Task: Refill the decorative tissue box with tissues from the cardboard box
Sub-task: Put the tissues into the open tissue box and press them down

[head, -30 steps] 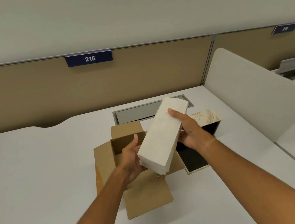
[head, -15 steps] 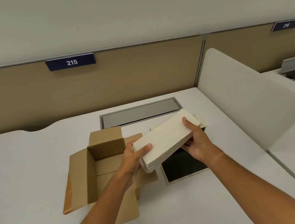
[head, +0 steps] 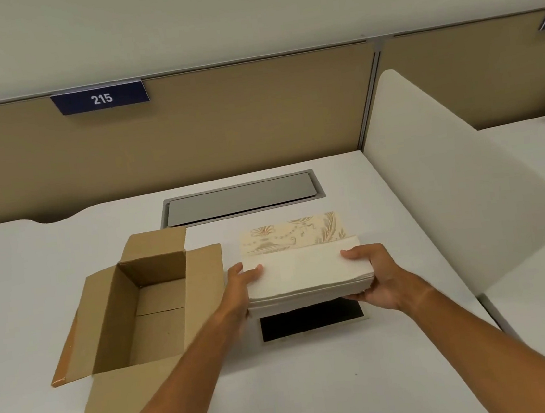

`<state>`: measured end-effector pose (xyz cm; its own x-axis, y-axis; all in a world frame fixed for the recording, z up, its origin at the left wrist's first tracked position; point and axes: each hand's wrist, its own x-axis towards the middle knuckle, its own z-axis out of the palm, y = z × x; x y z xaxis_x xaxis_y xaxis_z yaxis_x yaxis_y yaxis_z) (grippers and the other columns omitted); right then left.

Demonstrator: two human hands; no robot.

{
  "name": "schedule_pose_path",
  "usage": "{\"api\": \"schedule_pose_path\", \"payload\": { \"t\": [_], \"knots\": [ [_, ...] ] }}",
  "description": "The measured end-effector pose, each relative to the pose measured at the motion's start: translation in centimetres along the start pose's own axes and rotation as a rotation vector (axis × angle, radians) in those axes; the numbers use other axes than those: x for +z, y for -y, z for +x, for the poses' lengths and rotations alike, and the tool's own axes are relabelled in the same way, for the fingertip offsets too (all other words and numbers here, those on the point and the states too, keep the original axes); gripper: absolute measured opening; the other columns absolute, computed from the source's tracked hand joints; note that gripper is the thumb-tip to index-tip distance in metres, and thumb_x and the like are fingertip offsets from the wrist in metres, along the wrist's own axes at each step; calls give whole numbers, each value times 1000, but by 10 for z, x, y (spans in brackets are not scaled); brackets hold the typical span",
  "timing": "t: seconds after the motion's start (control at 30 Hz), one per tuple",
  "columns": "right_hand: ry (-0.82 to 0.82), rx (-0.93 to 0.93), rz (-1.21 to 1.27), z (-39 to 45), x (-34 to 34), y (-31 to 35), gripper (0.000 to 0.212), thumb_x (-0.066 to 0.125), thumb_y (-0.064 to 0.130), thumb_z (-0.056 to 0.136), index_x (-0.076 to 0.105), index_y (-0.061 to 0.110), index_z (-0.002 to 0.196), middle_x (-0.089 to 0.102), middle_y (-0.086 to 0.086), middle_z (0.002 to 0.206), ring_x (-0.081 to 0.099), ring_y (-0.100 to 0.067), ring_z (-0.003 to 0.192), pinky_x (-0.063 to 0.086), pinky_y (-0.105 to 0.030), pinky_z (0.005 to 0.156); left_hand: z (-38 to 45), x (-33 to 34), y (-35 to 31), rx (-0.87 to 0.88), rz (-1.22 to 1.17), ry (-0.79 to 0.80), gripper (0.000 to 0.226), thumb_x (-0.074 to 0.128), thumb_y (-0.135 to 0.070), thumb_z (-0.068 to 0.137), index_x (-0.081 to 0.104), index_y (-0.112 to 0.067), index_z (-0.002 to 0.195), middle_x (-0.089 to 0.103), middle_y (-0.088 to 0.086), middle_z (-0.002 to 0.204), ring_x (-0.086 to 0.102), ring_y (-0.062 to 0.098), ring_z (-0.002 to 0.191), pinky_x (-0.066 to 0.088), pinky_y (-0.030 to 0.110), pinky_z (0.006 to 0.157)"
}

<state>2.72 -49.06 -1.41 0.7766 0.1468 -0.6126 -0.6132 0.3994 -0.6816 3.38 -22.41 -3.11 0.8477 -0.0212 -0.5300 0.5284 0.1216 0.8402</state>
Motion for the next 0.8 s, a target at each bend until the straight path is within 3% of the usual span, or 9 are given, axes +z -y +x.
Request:
{"api": "schedule_pose_path", "payload": {
  "t": [0.07, 0.17, 0.23, 0.37, 0.47, 0.67, 0.8],
  "knots": [
    [-3, 17, -37, 1, -7, -2, 54, 76, 23, 63, 65, 16, 115, 72, -15, 108, 65, -32, 101, 56, -43, 80, -1, 9, 6, -17, 30, -25, 56, 60, -40, 81, 40, -29, 132, 57, 2, 128, 55, 27, 112, 41, 51, 100],
    [-24, 61, -99, 4, -17, -9, 53, 77, 24, 65, 64, 11, 114, 71, -16, 110, 64, -31, 102, 56, -40, 78, -4, 16, 21, -69, 24, -69, 39, 55, -33, 86, 46, -27, 123, 65, 1, 112, 61, 21, 97, 47, 36, 73],
    [-58, 99, -134, 7, -24, -16, 51, 76, 23, 67, 63, 8, 113, 72, -15, 104, 65, -29, 96, 56, -38, 75, -5, 19, 31, -100, 9, -83, 35, 55, -30, 86, 47, -26, 120, 67, 1, 105, 62, 20, 94, 44, 33, 66],
    [-112, 148, -165, 16, -31, -30, 43, 74, 20, 69, 65, 7, 109, 75, -14, 100, 67, -28, 94, 51, -41, 88, 2, 19, 51, -154, -3, -120, 38, 54, -21, 88, 44, -21, 125, 65, 5, 107, 62, 24, 96, 49, 40, 84],
    [-128, 148, -189, 26, -33, -35, 38, 73, 21, 69, 67, 10, 105, 77, -10, 92, 68, -26, 92, 51, -39, 85, 11, 18, 55, -171, 16, -153, 41, 54, -21, 89, 40, -24, 128, 59, 8, 119, 58, 26, 102, 44, 48, 95],
    [-147, 125, -253, 43, -26, -30, 28, 69, 24, 73, 67, 14, 99, 78, -5, 82, 67, -25, 90, 52, -36, 75, 23, 21, 45, -157, 4, -230, 53, 55, -20, 88, 27, -35, 131, 47, 10, 129, 48, 30, 113, 39, 49, 99],
    [-192, 93, -310, 54, -20, -26, 31, 66, 25, 77, 62, 14, 105, 69, -11, 105, 61, -29, 101, 47, -40, 90, 29, 24, 40, -116, -10, -292, 56, 56, -17, 88, 23, -33, 131, 47, 11, 129, 46, 29, 113, 36, 50, 102]
  ]
}}
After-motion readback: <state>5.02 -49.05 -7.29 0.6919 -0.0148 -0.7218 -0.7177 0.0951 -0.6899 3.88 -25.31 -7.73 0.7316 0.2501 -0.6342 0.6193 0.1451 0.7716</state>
